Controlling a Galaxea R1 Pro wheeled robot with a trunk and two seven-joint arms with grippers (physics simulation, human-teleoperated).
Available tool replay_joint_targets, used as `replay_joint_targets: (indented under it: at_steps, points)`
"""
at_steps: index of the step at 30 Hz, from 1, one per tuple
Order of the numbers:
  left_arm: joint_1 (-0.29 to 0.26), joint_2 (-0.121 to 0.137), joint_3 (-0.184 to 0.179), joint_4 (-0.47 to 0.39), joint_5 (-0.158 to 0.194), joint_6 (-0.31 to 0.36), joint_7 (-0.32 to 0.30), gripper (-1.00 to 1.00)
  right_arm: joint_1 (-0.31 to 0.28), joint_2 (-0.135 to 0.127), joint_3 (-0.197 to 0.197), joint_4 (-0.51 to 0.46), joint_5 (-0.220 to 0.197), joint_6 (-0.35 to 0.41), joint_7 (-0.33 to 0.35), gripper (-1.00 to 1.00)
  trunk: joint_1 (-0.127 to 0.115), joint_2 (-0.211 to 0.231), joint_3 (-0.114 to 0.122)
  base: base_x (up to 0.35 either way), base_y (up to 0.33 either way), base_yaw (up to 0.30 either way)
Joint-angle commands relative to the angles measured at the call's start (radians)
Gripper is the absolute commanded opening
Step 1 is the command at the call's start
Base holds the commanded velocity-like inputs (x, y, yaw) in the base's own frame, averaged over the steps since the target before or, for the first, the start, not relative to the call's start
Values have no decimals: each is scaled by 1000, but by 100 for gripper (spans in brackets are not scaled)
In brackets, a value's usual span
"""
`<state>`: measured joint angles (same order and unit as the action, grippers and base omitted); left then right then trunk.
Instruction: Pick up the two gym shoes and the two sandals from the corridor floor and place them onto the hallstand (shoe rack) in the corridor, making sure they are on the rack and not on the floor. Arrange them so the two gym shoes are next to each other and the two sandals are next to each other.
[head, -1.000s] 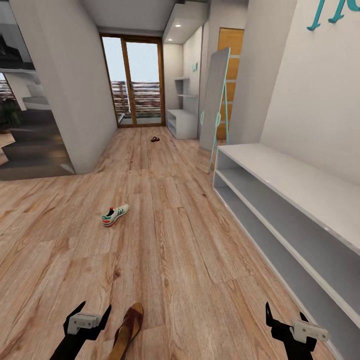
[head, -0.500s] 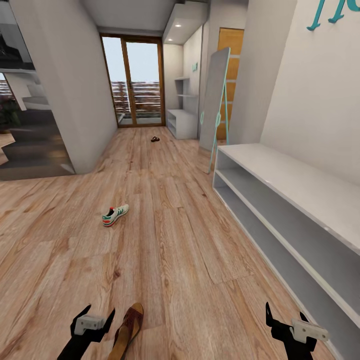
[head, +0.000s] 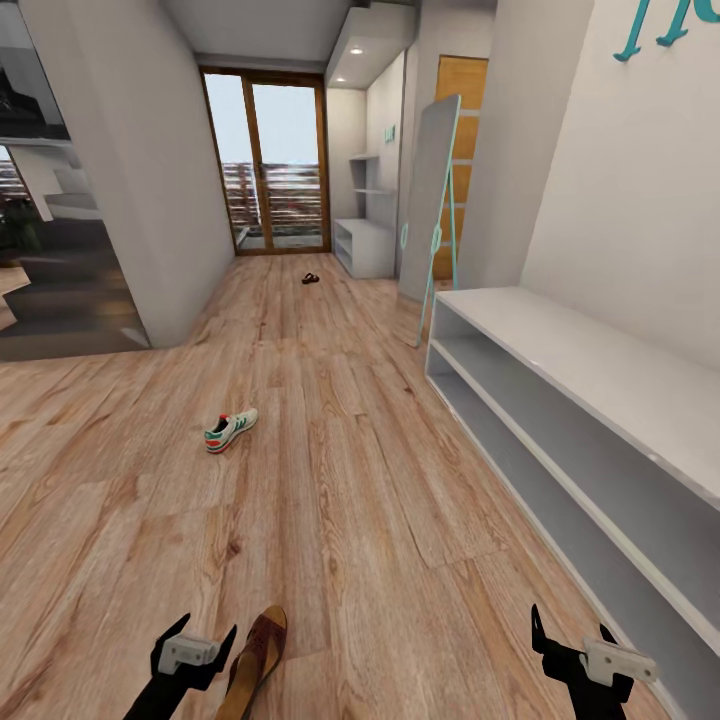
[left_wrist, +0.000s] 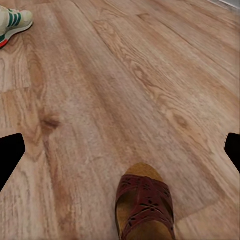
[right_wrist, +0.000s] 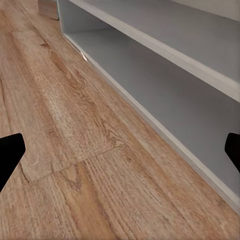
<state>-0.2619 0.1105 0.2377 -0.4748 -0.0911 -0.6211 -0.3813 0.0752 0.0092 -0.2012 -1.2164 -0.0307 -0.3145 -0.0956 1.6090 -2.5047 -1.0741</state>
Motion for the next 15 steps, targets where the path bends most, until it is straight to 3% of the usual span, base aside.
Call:
replay_joint_targets:
  at_steps: [1,15]
  points:
    - [-3,0,0,7,-2,-4,0,100,0,0,0,0,0,0,0,100,0,0,0,0,0,0]
    - [-11,-3,-3,28,-9,-22,0,100,0,0,-1,0,0,0,-1,100,0,0,0,0,0,0]
